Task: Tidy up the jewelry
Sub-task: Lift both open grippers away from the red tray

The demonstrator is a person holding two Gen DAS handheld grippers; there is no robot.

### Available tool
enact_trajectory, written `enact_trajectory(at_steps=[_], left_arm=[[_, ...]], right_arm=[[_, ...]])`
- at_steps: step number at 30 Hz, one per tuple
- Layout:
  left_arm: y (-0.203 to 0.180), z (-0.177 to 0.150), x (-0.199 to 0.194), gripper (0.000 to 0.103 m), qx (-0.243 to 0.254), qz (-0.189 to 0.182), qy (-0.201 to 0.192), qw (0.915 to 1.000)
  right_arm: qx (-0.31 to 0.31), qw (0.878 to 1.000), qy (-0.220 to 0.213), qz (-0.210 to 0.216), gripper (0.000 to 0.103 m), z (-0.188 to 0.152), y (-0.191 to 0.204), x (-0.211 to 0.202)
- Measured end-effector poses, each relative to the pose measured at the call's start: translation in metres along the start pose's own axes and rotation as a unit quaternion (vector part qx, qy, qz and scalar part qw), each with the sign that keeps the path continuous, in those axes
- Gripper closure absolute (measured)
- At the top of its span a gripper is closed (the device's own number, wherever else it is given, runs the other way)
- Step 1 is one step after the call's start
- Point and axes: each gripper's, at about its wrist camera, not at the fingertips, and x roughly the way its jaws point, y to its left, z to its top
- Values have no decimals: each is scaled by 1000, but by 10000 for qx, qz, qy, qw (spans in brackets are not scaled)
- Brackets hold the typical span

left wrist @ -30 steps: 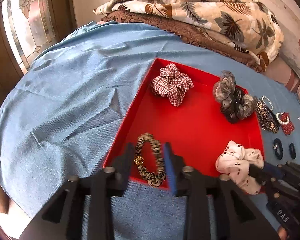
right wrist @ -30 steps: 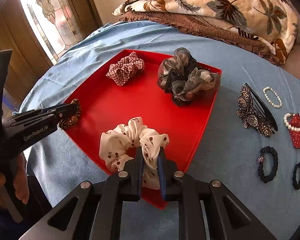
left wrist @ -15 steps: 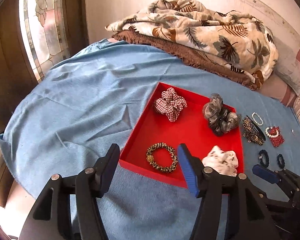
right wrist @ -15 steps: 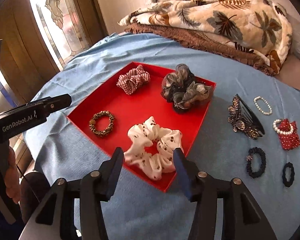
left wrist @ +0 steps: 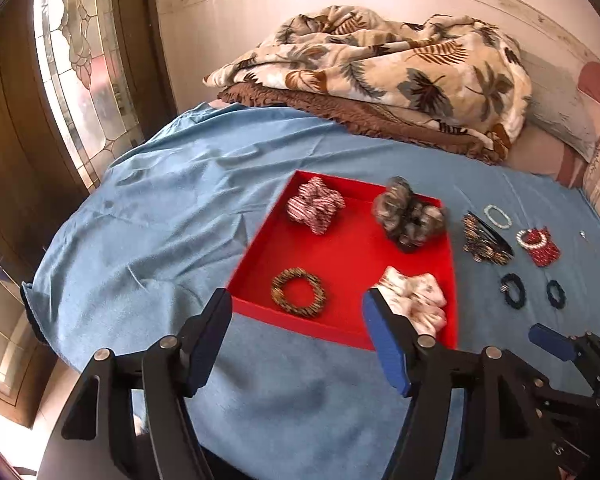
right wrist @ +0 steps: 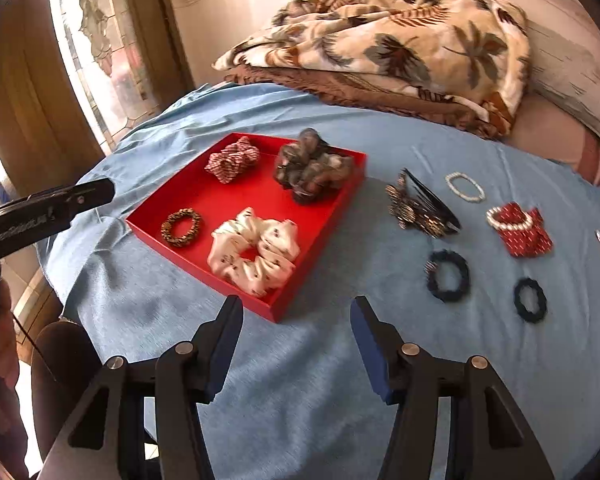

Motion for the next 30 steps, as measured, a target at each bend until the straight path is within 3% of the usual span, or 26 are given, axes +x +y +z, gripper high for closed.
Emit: enact_trajectory(at_steps=[8, 30], left_arm=[[-32, -19, -7, 32, 462, 90, 116, 9988], [-48, -27, 7, 32, 679, -5, 511, 9964]], right_arm=[[192, 9997, -107, -115, 41, -12, -15, -13], [490, 9981, -96, -372, 40, -23, -42, -16]])
